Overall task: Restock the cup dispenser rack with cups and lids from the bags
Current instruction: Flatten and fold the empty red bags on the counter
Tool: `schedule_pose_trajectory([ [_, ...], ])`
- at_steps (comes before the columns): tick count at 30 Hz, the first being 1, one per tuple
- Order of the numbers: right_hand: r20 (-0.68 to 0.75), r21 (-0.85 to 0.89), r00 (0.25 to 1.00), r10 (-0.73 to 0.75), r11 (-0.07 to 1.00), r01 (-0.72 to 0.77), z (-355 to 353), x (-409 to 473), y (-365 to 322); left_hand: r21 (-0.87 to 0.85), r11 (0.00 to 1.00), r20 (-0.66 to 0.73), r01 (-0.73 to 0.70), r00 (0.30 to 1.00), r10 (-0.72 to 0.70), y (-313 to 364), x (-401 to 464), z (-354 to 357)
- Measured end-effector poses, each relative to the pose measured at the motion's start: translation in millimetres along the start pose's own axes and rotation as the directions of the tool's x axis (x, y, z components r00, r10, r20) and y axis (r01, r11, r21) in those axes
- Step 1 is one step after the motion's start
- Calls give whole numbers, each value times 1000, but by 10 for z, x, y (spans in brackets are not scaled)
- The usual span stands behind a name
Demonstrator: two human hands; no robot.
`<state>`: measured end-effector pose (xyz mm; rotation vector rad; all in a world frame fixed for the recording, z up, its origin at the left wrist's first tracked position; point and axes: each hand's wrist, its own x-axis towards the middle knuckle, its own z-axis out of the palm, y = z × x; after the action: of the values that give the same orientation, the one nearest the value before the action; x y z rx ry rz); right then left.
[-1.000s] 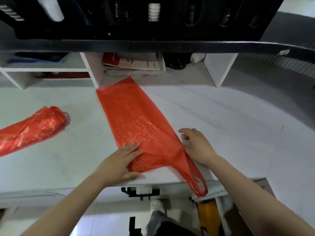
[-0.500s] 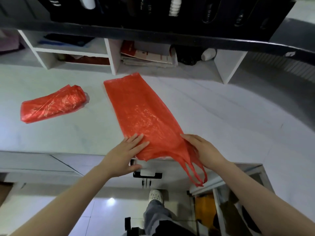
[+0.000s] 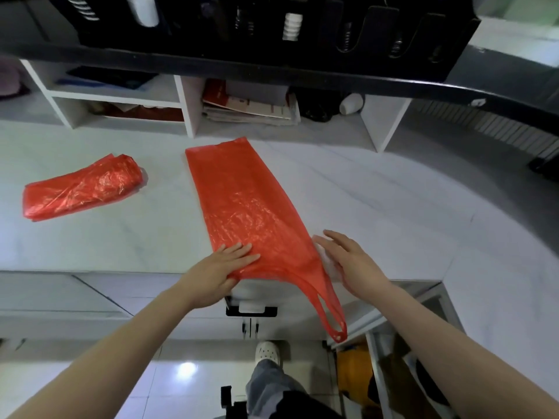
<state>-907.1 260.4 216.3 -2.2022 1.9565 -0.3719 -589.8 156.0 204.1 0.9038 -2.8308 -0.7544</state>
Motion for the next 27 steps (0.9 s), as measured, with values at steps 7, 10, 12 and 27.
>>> schedule_pose_trajectory([
  [7,-47,153,999,2,988,6,-83,183,-311,-679,693,38,241,955,-295,20,-8,-169],
  [10,-55,155,994,93,984,-84,-103,272,-437,-778,587,52,224,954,-295,46,-12,-209],
  [12,-96,197,989,109,976,-89,-111,349,-499,-780,591,50,208,961,-272,37,-15,-200],
  [27,262,317,921,288,876,-364,-208,656,-390,-817,519,31,250,919,-394,-66,-60,-198],
])
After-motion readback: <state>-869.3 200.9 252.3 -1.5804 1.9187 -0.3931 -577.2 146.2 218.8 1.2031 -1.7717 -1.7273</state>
